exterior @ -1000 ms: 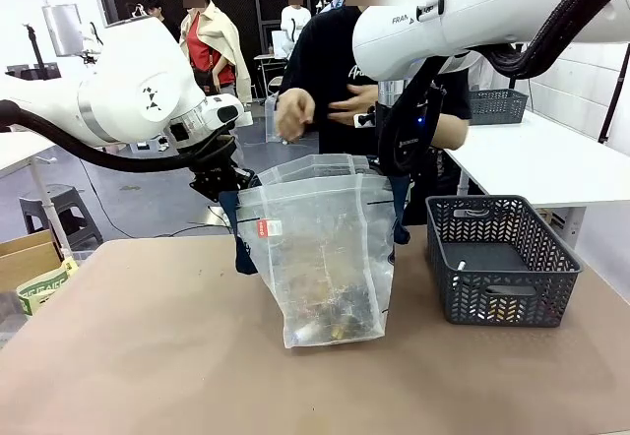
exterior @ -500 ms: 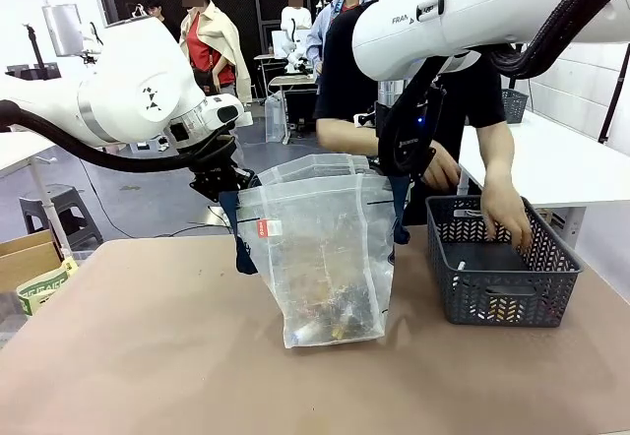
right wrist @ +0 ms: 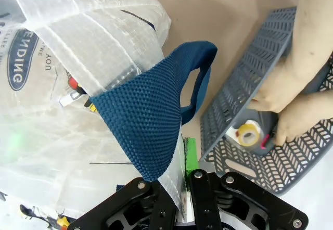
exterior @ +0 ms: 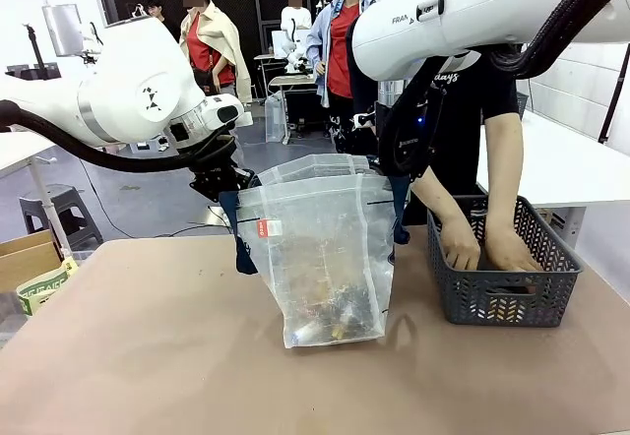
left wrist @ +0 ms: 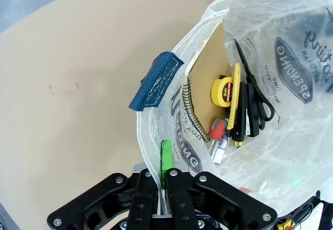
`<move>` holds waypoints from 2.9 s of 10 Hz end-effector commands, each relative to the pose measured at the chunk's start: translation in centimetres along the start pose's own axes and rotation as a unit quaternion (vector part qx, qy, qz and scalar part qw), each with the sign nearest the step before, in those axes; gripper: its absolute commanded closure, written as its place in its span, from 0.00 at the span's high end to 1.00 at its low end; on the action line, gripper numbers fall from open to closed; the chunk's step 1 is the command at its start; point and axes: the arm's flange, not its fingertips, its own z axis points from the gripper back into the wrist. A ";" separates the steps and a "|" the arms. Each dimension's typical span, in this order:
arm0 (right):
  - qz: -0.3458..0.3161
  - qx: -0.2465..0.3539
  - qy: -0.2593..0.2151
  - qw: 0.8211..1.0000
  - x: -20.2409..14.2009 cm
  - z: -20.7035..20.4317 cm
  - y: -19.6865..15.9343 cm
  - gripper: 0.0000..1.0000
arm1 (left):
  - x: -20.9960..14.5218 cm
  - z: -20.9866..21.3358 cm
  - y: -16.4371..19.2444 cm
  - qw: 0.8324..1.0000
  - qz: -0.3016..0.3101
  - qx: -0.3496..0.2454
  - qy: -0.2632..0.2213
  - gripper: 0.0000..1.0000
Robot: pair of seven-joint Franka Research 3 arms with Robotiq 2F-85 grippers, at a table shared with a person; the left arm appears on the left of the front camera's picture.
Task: Transfer purchased items from the store into the shopping bag.
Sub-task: Move the Reusable shopping bag to the right side of the table.
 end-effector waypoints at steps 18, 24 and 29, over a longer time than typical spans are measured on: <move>0.000 0.000 -0.001 1.000 0.0 0.1 -0.1 0.00 | -0.4 0.1 0.1 1.000 0.005 0.001 -0.002 0.00; 0.000 0.000 -0.001 1.000 0.0 0.1 -0.1 0.00 | -0.4 0.1 0.1 1.000 0.005 0.001 -0.002 0.00; 0.000 0.000 -0.001 1.000 0.0 0.1 -0.1 0.00 | -0.4 0.1 0.1 1.000 0.005 0.001 -0.002 0.00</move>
